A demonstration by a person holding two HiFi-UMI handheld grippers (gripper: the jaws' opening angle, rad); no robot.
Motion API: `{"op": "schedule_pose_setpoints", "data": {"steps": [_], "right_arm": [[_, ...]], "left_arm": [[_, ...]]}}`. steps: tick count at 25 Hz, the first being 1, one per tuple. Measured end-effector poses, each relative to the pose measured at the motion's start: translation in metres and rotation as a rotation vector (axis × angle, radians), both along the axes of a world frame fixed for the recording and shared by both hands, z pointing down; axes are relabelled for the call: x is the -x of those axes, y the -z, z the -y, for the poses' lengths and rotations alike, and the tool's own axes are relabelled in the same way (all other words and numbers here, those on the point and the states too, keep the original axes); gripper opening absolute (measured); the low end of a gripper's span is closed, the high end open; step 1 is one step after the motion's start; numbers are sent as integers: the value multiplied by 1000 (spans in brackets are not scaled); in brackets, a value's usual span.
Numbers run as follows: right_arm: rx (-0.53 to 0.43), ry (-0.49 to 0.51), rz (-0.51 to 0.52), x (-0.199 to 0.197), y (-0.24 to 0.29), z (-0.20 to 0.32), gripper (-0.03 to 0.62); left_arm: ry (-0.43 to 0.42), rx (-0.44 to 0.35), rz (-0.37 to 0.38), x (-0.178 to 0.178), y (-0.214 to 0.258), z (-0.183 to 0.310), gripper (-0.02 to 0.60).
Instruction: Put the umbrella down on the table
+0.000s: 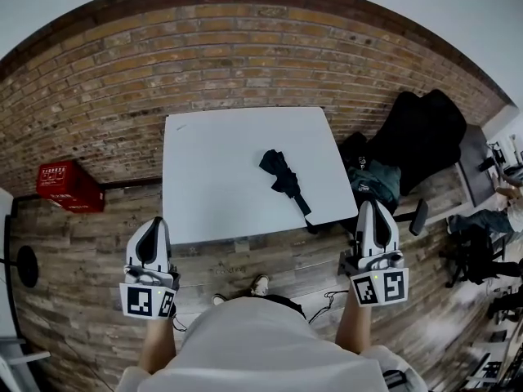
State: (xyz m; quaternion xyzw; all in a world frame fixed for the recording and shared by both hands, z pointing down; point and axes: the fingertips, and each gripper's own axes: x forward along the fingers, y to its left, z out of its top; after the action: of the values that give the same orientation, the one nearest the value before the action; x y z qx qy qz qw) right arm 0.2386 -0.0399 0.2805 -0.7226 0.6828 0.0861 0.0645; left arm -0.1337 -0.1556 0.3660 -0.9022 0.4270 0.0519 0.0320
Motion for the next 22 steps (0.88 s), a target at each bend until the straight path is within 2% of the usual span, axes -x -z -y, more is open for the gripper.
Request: {"op": "schedule_pose_setpoints", "data": {"steps": [8, 14, 22], "right_arm": [[40, 72, -9, 31, -9, 11, 20], [22, 154, 20, 62, -10, 18, 21], [26, 152, -17, 87, -12, 8, 18]], "left_arm": [[10, 4, 1, 18, -5, -12, 23], [15, 17, 3, 36, -12, -22, 23], [8, 17, -6, 52, -17, -28, 23]]}}
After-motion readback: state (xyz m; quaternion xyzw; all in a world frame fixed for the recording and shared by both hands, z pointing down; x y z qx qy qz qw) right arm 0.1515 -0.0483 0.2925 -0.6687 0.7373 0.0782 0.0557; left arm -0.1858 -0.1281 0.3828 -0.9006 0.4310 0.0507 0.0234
